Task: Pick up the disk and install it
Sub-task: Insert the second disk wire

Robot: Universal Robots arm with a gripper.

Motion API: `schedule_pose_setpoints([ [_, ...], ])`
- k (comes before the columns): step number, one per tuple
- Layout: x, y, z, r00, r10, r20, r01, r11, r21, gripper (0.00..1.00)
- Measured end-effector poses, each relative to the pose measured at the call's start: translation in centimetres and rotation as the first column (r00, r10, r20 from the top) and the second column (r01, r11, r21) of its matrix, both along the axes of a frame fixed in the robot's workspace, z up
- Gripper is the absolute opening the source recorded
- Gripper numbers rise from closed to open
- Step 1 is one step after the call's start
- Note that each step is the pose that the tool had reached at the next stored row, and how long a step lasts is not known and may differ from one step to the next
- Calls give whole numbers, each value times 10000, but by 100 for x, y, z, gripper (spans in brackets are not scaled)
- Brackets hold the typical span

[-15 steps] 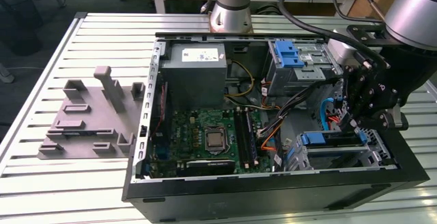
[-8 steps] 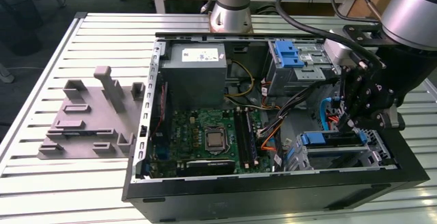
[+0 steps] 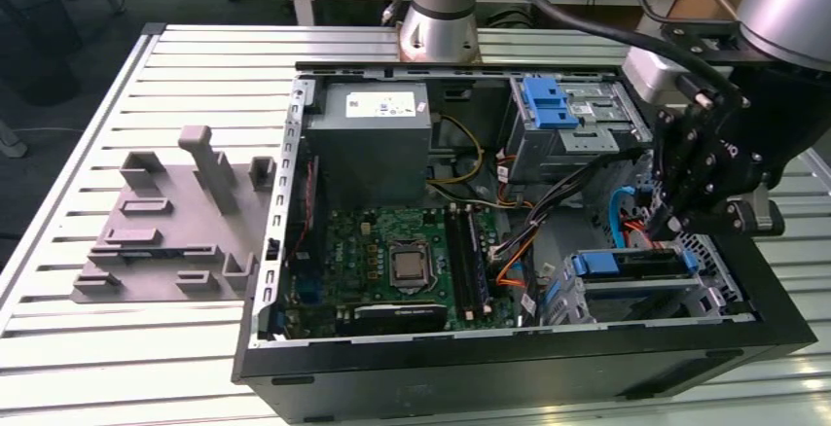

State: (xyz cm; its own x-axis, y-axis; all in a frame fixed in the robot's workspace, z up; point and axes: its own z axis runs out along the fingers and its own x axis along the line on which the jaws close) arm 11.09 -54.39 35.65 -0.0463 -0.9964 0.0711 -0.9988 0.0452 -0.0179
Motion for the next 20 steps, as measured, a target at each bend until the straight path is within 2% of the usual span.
schedule_pose_setpoints([
  [5,-65,-1,21,10000,0,12,0,10000,-2,11],
  [13,-86,-1,230,10000,0,13,0,10000,0,11],
  [16,-110,-1,273,10000,0,13,0,10000,4,11],
  [20,-152,0,285,10000,0,14,0,10000,17,11],
])
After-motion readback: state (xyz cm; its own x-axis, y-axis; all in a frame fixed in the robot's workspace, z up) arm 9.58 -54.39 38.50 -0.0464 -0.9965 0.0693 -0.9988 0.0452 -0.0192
